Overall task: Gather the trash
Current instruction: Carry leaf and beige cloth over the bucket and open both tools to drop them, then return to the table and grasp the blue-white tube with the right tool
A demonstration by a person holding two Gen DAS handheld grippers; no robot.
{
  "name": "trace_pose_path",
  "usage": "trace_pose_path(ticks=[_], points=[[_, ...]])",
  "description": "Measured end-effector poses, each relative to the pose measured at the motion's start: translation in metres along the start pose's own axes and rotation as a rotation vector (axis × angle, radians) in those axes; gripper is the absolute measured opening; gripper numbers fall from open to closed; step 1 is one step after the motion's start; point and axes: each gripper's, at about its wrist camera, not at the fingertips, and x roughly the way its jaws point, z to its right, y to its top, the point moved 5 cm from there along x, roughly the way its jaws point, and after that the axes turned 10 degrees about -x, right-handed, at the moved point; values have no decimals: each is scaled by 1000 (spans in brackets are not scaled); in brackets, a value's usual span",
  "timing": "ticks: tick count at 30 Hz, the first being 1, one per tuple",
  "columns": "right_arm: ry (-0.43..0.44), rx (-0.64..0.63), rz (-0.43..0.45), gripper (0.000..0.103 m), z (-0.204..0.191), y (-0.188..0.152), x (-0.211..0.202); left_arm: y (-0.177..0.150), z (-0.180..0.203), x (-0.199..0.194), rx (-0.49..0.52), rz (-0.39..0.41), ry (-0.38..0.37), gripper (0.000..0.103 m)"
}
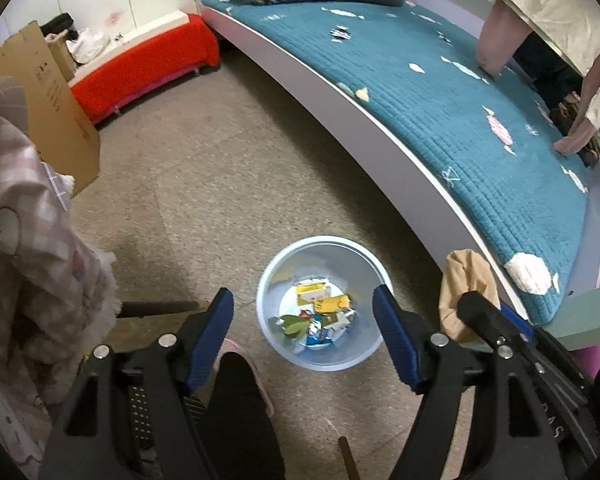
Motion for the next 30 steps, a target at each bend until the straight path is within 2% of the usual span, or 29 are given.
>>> trace_pose_path(ticks=[5, 6, 8, 9, 14, 22, 30], points=[[6, -23, 8, 26, -9, 6, 7, 6, -14, -14, -13, 74, 93, 78], [4, -27, 10, 30, -11, 7, 9, 7, -17, -17, -17, 84, 101, 79], [-8, -31, 14, 50, -12, 10, 15, 9, -21, -21, -26, 95, 105, 79], [-12, -32, 14, 55, -12, 11, 18, 10, -23, -24, -30, 101, 113, 79], [-18, -20, -2, 55, -10, 10, 22, 8, -26, -30, -14, 106, 132, 79], [-11, -33, 51, 55, -22, 16, -18, 5, -21, -53, -25, 133, 81, 79], [45, -118, 178, 56, -66, 36, -91, 5, -18, -135, -23, 283, -1, 79]])
